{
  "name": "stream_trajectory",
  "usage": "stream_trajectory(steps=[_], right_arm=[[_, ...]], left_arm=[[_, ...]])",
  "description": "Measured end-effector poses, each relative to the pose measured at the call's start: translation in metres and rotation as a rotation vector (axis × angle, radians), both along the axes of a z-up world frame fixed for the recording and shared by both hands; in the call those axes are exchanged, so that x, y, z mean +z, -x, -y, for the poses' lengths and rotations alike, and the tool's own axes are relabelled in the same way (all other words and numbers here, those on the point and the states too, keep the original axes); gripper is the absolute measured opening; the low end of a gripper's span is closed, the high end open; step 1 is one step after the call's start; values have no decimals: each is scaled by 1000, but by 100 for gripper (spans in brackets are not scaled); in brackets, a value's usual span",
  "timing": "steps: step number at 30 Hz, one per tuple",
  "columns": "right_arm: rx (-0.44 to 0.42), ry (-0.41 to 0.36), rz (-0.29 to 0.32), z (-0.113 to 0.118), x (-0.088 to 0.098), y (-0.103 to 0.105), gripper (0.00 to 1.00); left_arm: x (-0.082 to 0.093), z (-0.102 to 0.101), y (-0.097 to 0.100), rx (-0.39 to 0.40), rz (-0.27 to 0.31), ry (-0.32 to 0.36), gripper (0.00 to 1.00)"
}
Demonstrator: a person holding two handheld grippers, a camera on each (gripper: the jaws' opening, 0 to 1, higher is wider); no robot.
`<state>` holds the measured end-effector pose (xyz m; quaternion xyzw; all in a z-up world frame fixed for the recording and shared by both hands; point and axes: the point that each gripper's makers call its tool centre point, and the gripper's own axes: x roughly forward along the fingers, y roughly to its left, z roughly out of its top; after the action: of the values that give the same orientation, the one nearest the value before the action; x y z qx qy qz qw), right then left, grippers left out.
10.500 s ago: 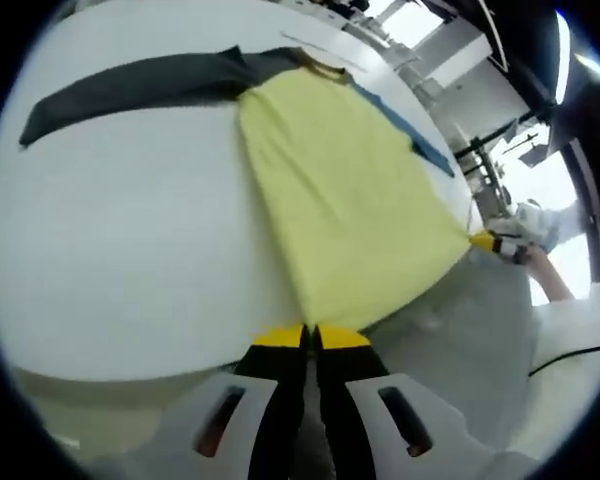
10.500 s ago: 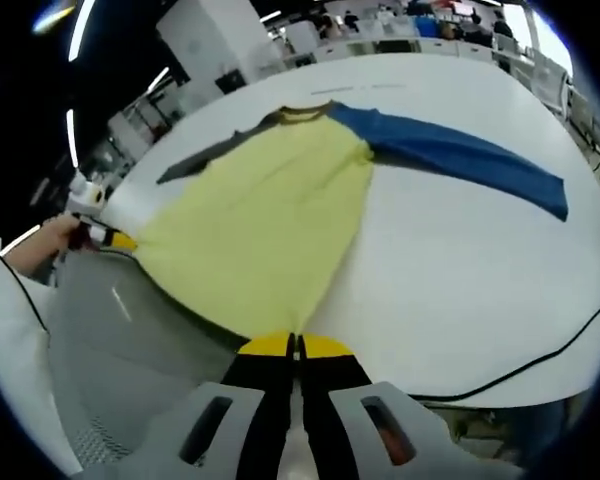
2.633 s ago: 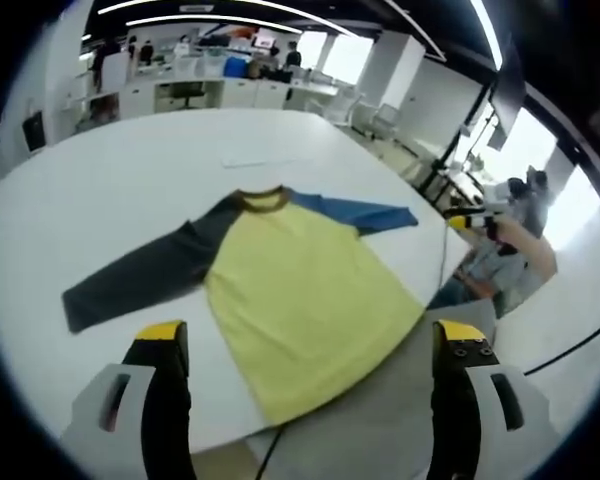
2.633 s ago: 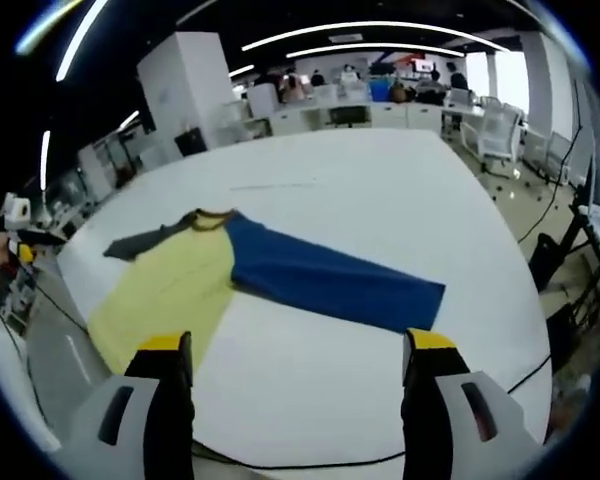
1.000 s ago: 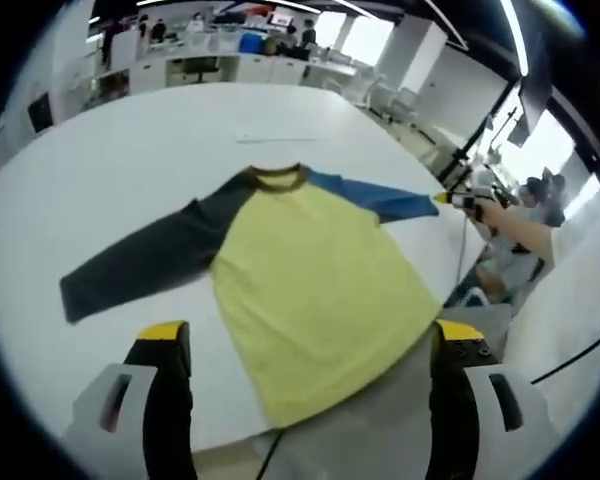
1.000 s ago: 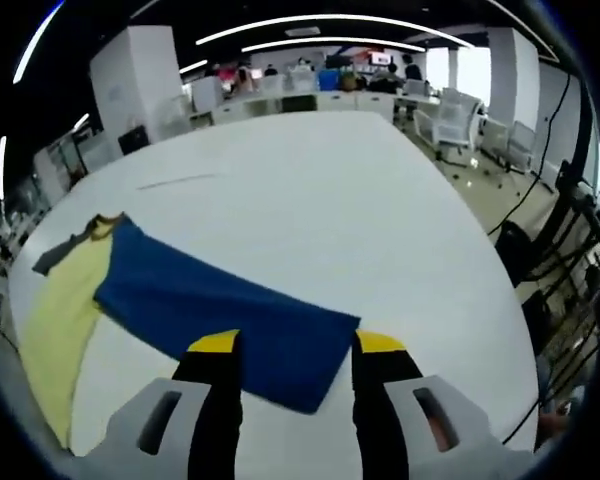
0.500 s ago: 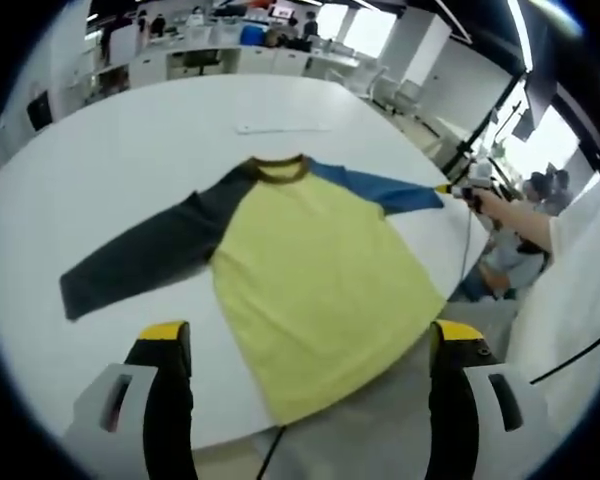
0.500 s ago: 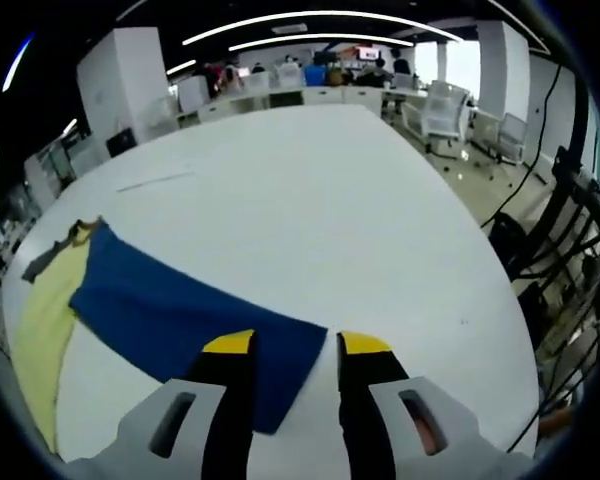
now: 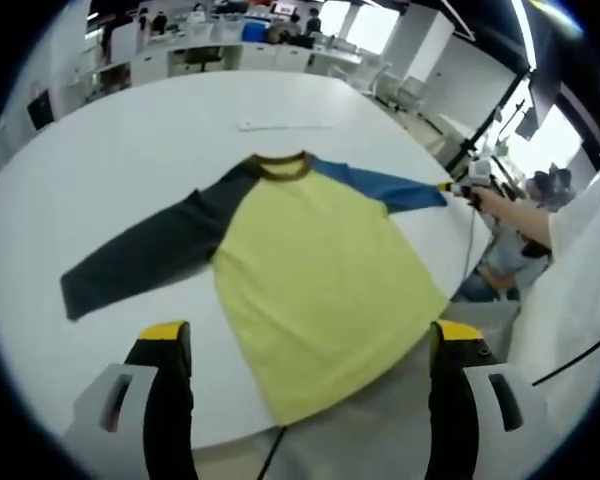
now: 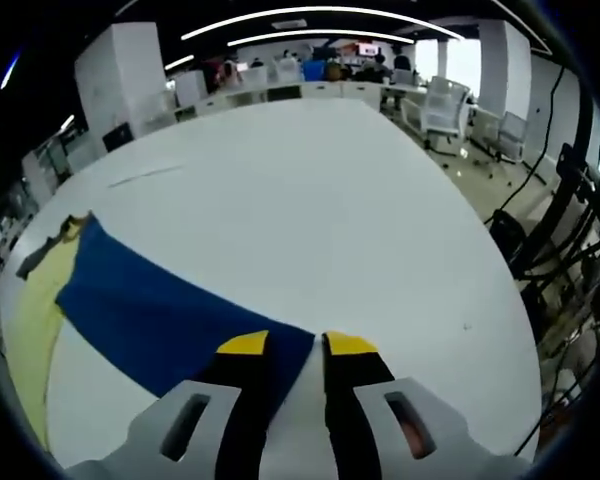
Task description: Fold the garment on the visible template until the final outline fits inside the template.
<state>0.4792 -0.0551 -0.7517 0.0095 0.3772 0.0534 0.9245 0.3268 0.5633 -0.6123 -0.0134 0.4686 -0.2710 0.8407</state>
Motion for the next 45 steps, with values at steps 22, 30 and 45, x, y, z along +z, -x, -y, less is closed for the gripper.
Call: stream_trajectory(steps=[22,30,45], right_arm=[[28,51,-8,23,-18,-14,2],[24,50,1,19,-4,-11,2],[70,43,14,-4,40,-5,2]], left_arm=[[1,-1,-3,7,9,1,95],[2,0,-2,6,16,7,95],[14,-4,6,8,63,38,95]])
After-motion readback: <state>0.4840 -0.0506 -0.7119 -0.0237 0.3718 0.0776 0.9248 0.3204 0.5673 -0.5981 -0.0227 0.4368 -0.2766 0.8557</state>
